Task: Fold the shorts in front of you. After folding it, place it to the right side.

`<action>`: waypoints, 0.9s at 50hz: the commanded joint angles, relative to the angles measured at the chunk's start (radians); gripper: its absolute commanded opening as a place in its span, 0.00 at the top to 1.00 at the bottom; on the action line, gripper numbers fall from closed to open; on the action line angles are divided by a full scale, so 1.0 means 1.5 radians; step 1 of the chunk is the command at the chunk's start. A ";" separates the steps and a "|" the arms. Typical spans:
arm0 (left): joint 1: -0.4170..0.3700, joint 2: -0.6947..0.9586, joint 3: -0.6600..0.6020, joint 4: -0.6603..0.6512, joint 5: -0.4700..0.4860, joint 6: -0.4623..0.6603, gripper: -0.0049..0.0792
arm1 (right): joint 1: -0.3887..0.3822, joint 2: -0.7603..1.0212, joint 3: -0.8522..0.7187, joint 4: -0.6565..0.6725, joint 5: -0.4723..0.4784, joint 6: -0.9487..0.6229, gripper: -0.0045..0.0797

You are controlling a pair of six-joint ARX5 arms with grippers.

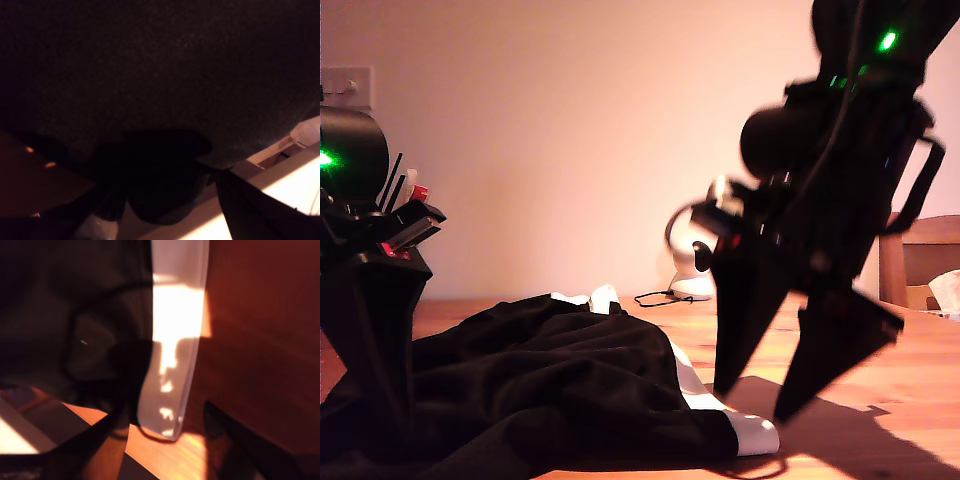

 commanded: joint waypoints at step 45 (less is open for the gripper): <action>-0.005 0.028 -0.020 -0.012 0.013 0.102 0.97 | 0.052 0.056 -0.006 0.021 0.061 0.014 0.96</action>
